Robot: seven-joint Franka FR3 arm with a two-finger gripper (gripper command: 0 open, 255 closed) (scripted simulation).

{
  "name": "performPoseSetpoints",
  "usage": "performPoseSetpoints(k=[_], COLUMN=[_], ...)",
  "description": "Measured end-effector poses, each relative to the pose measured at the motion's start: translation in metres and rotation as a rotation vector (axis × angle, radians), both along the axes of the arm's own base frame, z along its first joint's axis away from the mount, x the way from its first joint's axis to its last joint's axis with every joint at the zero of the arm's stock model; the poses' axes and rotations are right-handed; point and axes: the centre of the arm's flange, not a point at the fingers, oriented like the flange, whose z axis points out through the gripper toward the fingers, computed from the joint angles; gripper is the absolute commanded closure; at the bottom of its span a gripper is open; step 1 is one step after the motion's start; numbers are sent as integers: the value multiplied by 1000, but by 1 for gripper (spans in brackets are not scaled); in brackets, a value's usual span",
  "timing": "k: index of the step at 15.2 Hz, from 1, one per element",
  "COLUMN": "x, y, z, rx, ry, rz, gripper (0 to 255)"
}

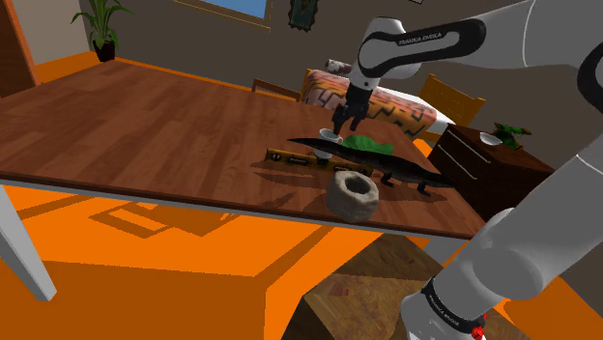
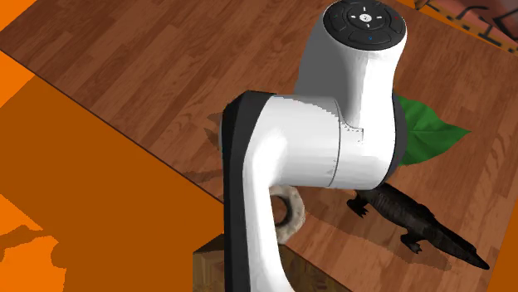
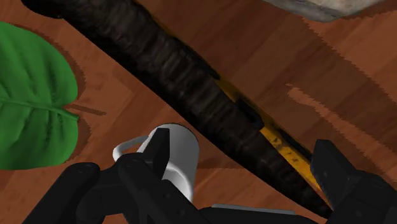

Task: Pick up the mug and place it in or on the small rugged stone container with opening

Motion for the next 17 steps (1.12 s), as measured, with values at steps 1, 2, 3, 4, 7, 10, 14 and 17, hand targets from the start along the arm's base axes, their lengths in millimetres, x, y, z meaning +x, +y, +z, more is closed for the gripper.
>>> performPoseSetpoints(k=[1,2,3,4,7,10,14,17], x=[9,20,30,40,72,100,108,109], y=[-3,-8,-11,-13,-21,-30,-35,-36], z=[-6,-14,-22,-28,-50,-69,-89,-104], rx=[-4,-7,-11,-15,-26,-36,-38,-38], ry=[1,1,2,3,7,9,10,10], rz=[4,8,11,16,27,38,40,41], gripper=[0,0,0,0,0,0,0,0])
